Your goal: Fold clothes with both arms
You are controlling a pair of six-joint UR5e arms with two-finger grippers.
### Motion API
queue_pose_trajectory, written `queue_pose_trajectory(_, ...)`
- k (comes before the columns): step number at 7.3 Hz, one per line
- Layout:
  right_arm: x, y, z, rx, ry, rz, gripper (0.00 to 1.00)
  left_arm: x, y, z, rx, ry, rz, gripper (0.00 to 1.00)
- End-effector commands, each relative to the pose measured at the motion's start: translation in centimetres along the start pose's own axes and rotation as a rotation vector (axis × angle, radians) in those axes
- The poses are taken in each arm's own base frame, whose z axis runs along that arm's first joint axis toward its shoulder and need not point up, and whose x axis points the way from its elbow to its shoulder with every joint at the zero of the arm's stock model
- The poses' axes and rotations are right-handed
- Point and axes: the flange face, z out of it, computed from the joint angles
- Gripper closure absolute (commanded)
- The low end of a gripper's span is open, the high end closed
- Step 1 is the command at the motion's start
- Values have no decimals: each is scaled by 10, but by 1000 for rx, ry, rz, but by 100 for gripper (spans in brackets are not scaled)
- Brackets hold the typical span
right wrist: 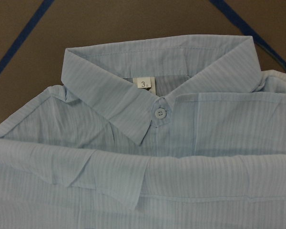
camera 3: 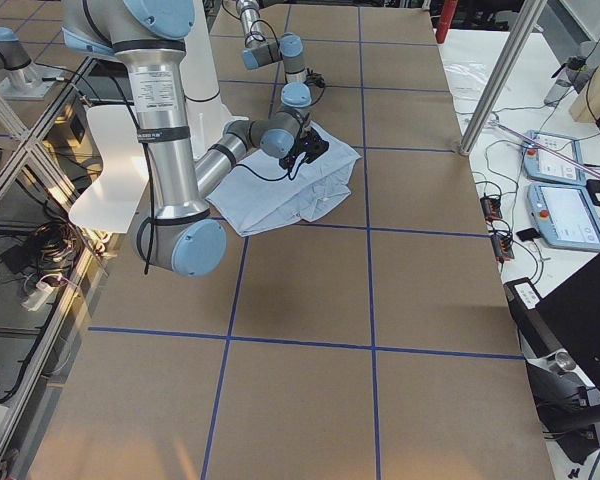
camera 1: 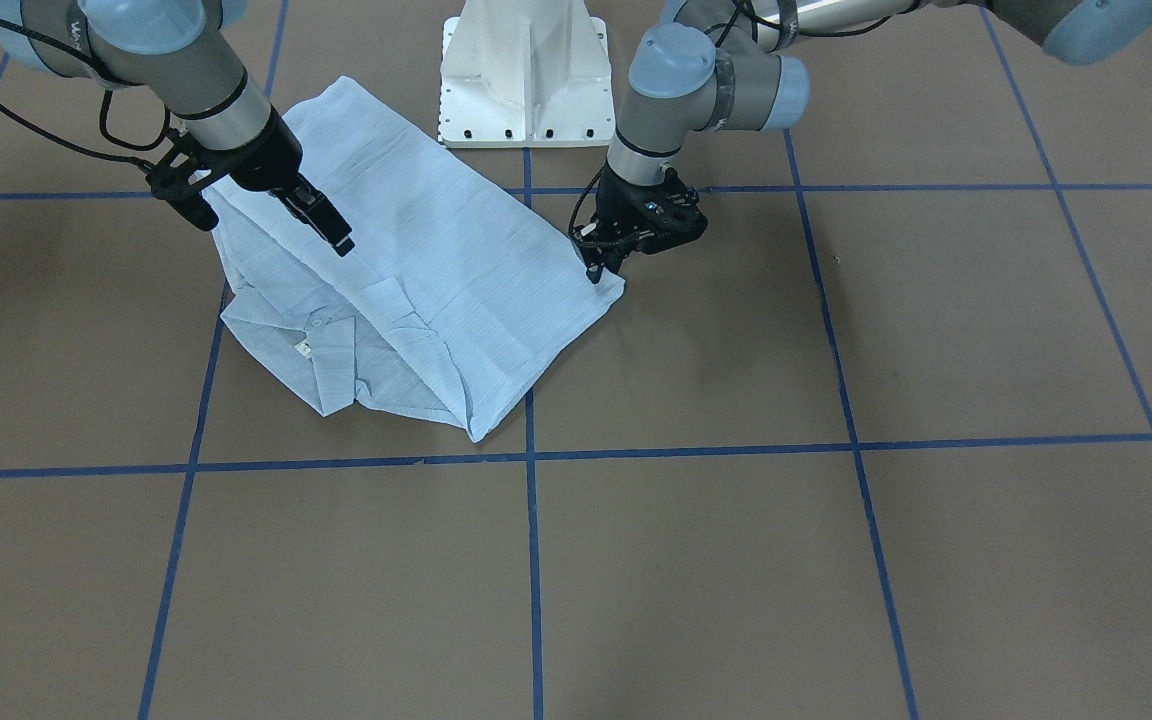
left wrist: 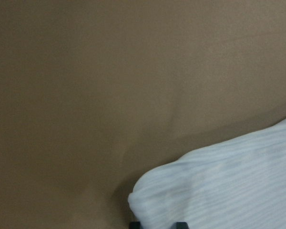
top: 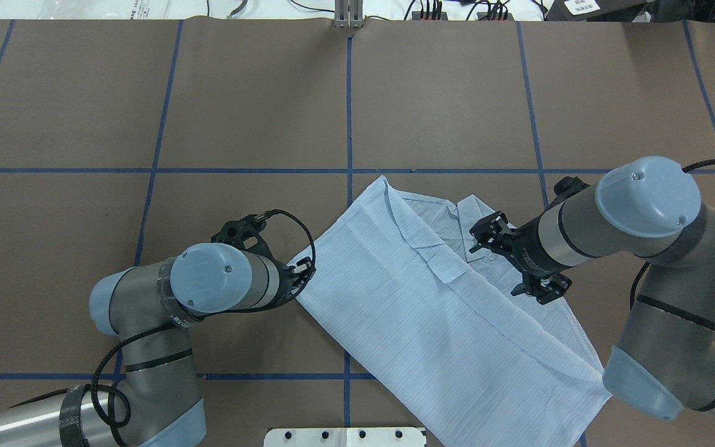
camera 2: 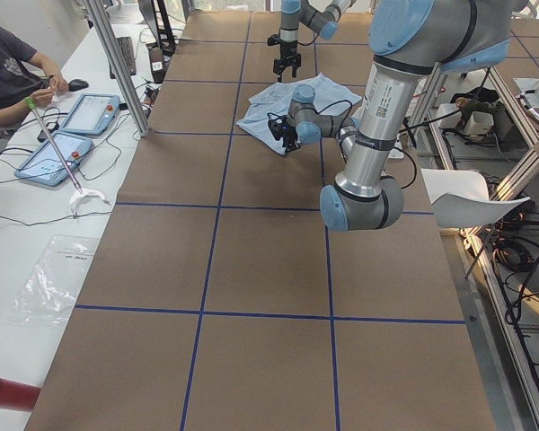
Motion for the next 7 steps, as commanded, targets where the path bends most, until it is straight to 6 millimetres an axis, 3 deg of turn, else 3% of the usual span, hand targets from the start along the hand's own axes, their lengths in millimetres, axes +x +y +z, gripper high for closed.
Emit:
queue_pose_trajectory(1,0,-1,0,0,0,1,0,12,-45,-8,59,54,52,100)
queue_pose_trajectory(2,-1,1,-2,-3,-3,-1,0,28,-84,-20,112,77,68,100)
queue_pose_trajectory(3,-2,3,-3,-5,-8,-3,0,57,-128,-15,170,77,97,100)
queue_pose_trajectory(4,-8,6,-6,-8,-17,-6,0,78,-182,-2,223,143,86,100)
queue_pose_trajectory(5,-8,5,-4,-7,-15,-5,0,98,-230,25,267,167,110,100)
queue_pose_trajectory(6,-7,3,-3,3,-15,-3,0,132,-273,32,314,132,131,100)
queue_pose_trajectory(7,-8,5,-3,6,-17,-7,0,133,-292,32,332,138,165,100)
